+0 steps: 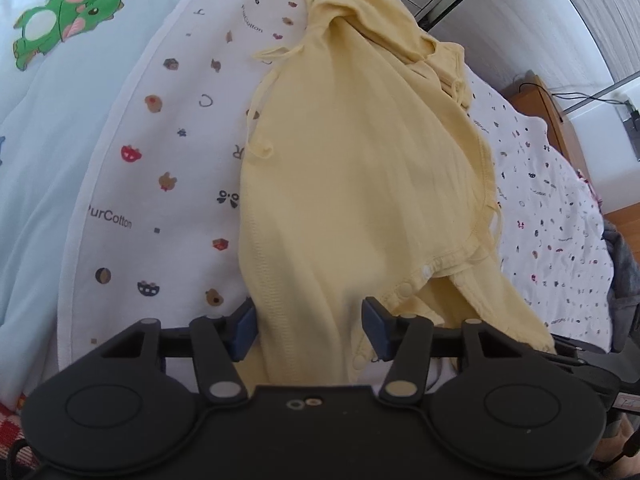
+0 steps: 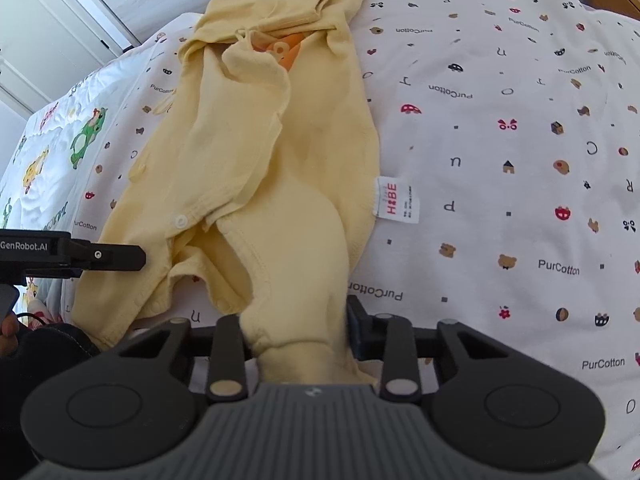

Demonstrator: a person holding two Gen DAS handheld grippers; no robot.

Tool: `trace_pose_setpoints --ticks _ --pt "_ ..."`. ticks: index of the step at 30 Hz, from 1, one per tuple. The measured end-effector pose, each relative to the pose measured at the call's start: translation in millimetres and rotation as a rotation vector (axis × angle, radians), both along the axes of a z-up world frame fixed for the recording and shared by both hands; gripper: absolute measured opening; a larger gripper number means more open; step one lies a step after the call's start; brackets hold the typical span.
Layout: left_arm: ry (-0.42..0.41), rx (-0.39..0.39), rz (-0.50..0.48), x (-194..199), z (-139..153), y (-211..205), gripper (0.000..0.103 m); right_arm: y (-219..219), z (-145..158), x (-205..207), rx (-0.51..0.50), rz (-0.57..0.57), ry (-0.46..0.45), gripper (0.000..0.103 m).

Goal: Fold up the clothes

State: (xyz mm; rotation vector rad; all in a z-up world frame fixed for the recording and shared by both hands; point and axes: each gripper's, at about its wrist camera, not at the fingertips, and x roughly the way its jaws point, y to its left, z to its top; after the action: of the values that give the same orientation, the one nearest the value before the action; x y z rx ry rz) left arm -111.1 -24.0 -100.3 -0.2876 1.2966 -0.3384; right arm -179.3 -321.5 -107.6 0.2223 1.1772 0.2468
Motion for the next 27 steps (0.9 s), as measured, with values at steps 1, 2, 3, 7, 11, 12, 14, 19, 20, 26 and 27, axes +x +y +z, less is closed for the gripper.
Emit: trace_pose_setpoints --ticks 1,2,3,7,11,12,14,19,20,26,27 --pt "-0.004 -0.003 0.0 -0.2 0.6 -0.2 0.039 0.8 0.9 -0.2 -0.002 0.004 -0.003 0.03" --pt "-0.005 -0.008 0.002 0.0 0.7 -0.2 0.035 1.4 1.9 -0.5 -0.002 0.007 -0.006 0.028" --pt "-0.006 -0.014 0.004 0.2 0.8 -0.2 0.023 1.0 2.8 -0.6 0.005 0.005 -0.011 0.026" --pt "-0.009 -0.041 0.01 0.5 1.8 0.0 0.01 -5.1 3.1 0.2 0.053 -0.035 -0.025 0.021" --pt "-0.009 -0.093 0.013 0.3 6.4 2.9 0.008 -13.7 2.5 -1.7 0.106 -0.082 -0.029 0.018" --pt "-0.009 -0.114 0.019 1.6 8.6 4.9 0.008 -16.3 4.2 -2.9 0.115 -0.095 -0.034 0.017" --pt "-0.002 -0.131 0.029 4.7 12.6 8.5 0.008 -18.9 8.4 -4.4 0.121 -0.106 -0.046 0.017" --pt "0.001 -0.103 0.026 3.0 12.4 10.1 0.008 -15.6 18.2 -1.9 0.056 -0.066 -0.048 0.019" --pt "-0.001 -0.093 0.024 2.4 11.5 9.2 0.008 -12.5 17.7 -0.6 0.029 -0.041 -0.034 0.021" --pt "0.002 -0.07 0.016 3.8 6.9 6.2 0.008 -15.9 13.8 -0.6 -0.018 -0.053 0.034 0.082" --pt "0.004 -0.071 0.015 4.4 6.3 6.1 0.008 -24.1 17.1 -2.0 0.04 -0.078 0.03 0.082"
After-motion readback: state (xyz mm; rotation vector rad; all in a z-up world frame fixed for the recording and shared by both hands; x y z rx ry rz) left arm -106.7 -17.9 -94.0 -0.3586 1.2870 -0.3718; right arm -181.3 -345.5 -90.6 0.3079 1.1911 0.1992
